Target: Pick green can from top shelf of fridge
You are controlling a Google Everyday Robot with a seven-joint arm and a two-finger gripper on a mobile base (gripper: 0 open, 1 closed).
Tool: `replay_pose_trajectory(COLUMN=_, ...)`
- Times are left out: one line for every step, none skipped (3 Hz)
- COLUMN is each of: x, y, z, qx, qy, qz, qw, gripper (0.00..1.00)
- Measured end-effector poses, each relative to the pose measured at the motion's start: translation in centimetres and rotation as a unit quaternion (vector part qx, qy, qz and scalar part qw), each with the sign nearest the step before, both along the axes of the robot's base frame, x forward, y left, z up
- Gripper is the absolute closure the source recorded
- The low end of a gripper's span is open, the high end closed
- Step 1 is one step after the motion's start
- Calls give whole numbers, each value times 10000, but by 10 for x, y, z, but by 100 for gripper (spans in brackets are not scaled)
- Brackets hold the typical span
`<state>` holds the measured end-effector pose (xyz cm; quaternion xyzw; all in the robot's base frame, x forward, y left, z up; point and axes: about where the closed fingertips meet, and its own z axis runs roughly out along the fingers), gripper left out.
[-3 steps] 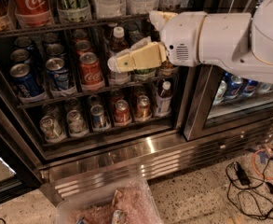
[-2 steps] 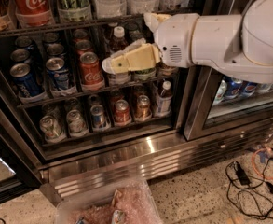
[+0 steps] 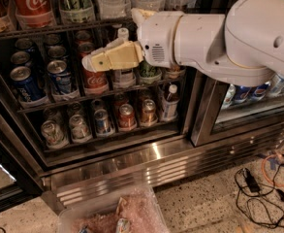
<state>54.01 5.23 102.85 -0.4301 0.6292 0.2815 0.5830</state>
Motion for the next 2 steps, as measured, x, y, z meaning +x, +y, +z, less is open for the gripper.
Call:
replay_pose_trajectory(x=0, y=0, z=0, qx=1, qy=-1, qz=0, qw=10000, gripper=0)
replay_pose_trajectory(x=1, y=5, z=0, qx=76, qy=-47, qz=-27, qw=10000, gripper=0)
